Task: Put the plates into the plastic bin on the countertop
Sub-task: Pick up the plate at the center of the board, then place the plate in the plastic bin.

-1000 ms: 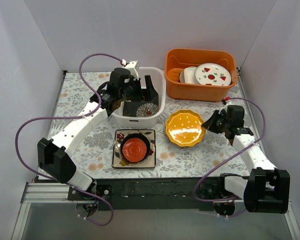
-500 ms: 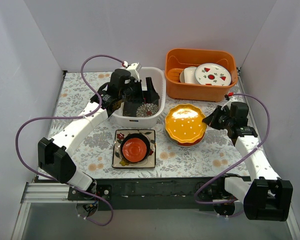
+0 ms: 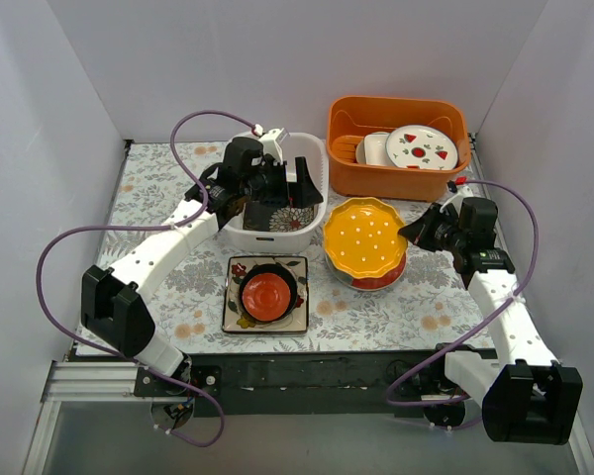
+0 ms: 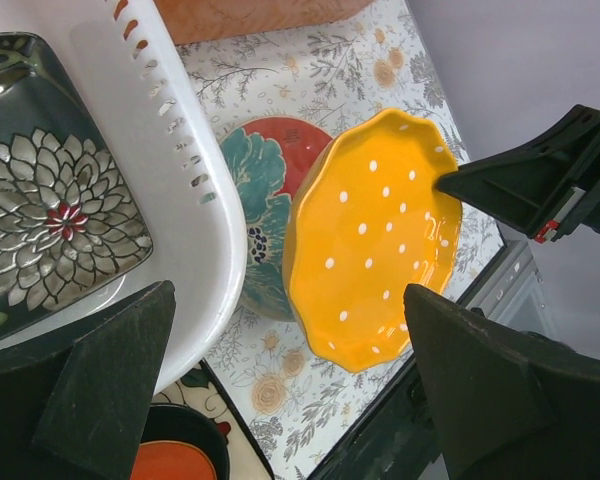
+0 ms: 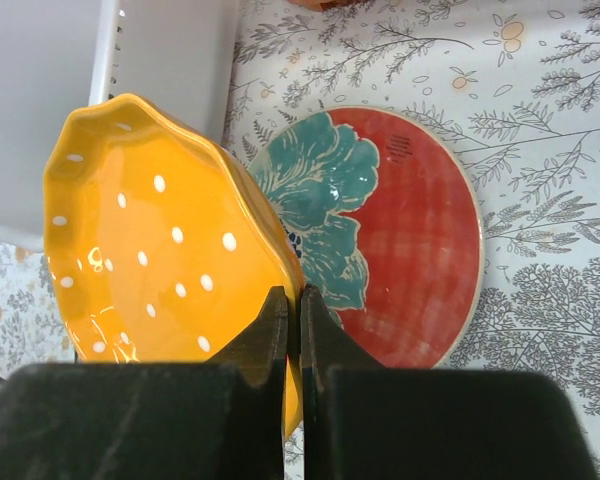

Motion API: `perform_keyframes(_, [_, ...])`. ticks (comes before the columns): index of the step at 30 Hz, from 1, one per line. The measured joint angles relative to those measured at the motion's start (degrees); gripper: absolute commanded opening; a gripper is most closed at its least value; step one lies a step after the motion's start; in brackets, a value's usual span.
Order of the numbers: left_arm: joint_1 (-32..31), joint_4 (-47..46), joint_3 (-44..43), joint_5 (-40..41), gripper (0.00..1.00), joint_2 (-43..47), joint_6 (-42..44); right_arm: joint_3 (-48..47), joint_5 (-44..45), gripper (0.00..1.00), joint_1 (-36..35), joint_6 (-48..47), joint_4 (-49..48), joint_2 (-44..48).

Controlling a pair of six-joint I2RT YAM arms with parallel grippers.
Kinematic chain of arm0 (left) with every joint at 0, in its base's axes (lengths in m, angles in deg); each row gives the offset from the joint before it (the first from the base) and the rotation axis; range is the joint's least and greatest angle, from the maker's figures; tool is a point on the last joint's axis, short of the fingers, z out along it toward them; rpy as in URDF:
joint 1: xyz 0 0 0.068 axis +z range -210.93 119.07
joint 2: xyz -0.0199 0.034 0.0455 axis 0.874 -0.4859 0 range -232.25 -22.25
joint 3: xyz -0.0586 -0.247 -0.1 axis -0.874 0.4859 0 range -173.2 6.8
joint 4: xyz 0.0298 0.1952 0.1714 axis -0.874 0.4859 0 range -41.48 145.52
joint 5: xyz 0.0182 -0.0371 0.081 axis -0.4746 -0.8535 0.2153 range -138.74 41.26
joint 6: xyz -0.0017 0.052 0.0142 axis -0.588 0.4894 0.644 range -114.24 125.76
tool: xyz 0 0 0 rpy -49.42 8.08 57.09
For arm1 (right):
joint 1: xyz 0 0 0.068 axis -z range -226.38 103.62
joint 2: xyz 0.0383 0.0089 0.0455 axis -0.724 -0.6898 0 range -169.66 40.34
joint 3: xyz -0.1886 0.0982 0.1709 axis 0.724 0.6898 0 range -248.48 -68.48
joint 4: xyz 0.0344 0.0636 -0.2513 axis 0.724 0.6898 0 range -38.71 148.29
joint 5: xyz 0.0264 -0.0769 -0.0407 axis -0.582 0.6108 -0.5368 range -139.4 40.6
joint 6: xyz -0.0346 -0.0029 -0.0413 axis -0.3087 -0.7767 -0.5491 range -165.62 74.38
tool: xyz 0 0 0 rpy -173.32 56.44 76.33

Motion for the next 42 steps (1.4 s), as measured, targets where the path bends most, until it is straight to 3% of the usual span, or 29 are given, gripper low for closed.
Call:
perform_keyframes(16, [-0.1,-3.2,1.4,-7.8,0.97,-2.7,-1.7,-0.3,-3.4,0.01,0.0,3.1,-0.5,1.4])
perform_keyframes(33, [-2.7,-6.3,2.1,-14.0,0.86,-7.2,-4.0,-1.2,-6.1,0.01,0.0,5.3,-3.0,1.4])
perform_keyframes(36, [-3.1,-6.4,2.1,-14.3,0.80,-7.7,-4.0,-1.2,-6.4,0.01,0.0,5.4,-3.3,1.4])
perform_keyframes(40, [-3.8,-6.3,2.1,-15.0,0.60,-8.2,-4.1,-1.2,-6.8,0.01,0.0,5.5,-3.4,1.4])
perform_keyframes(41, [-3.9,-6.3,2.0,-15.2,0.49,-8.3,-4.0,-1.2,-6.8,0.01,0.0,5.5,-3.4,1.4])
perform_keyframes(42, [-4.0,-6.3,1.9,-15.2,0.45,-8.3,-4.1,-1.2,-6.9,0.01,0.0,5.5,-3.5,1.4])
